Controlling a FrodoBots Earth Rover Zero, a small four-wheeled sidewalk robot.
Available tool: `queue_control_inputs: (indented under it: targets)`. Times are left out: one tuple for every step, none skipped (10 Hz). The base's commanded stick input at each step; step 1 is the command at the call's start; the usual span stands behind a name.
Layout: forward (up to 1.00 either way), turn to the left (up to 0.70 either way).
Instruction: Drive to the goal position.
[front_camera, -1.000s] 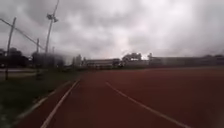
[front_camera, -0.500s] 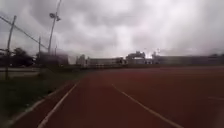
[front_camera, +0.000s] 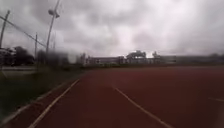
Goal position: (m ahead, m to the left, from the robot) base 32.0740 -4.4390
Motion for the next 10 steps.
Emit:
queue_control_inputs:
  targets:
    - [0.70, 0.00]
    - [0.70, 0.00]
    - [0.70, 0.00]
    - [0.70, 0.07]
    - [0.70, 0.35]
    - [0.70, 0.35]
    - [0.70, 0.35]
    - [0.70, 0.35]
    - [0.70, 0.35]
    - [0.70, 0.12]
